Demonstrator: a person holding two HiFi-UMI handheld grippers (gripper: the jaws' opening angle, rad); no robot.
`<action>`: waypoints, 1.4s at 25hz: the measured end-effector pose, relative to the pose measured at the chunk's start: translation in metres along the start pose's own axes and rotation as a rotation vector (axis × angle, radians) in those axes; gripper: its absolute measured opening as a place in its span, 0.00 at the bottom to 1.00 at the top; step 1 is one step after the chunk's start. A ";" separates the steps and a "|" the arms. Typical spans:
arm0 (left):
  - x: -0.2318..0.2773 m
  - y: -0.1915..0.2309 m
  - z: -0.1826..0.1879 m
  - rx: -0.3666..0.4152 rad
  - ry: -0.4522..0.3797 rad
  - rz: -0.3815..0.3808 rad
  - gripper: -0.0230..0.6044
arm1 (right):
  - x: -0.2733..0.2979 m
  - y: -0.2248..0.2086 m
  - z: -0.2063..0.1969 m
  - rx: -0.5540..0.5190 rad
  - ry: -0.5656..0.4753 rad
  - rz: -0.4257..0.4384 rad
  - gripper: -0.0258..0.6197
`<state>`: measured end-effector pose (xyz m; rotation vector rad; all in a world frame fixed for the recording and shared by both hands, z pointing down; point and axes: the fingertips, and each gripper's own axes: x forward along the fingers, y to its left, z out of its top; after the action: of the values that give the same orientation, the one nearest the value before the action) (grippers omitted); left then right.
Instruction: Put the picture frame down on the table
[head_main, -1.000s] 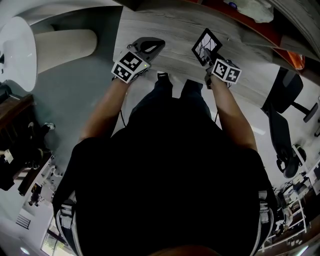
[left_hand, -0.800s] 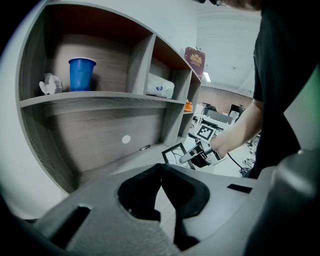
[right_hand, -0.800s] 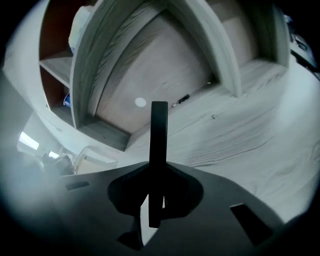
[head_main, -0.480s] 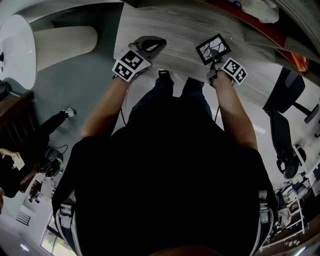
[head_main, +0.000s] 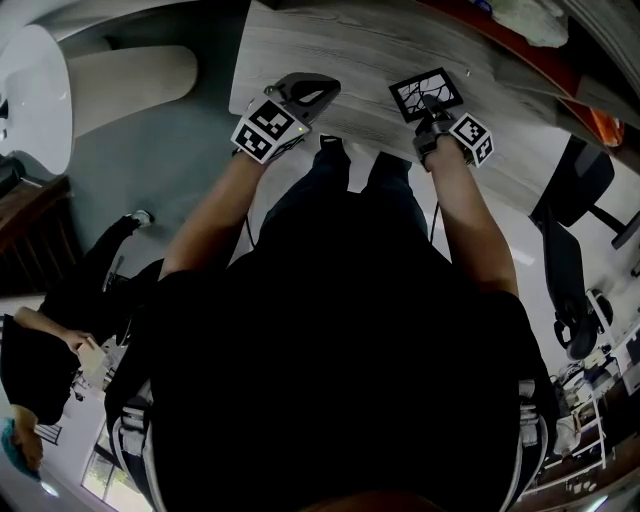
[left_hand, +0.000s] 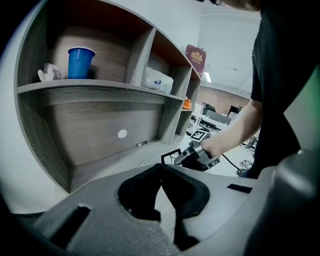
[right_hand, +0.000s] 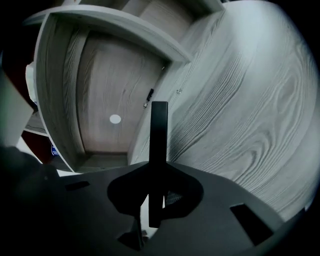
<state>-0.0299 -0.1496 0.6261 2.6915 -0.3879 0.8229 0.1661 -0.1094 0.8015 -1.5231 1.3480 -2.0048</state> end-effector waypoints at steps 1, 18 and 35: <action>0.000 -0.001 -0.001 -0.001 0.000 -0.003 0.06 | 0.001 -0.001 -0.001 0.018 -0.003 0.003 0.09; 0.003 -0.007 -0.005 -0.009 -0.002 -0.028 0.06 | 0.016 -0.015 -0.010 0.157 -0.028 0.004 0.10; 0.004 -0.015 -0.004 -0.014 -0.012 -0.069 0.06 | 0.023 -0.027 -0.030 0.204 0.012 -0.048 0.43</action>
<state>-0.0234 -0.1352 0.6288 2.6821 -0.3004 0.7819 0.1390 -0.0959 0.8368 -1.4662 1.0822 -2.1098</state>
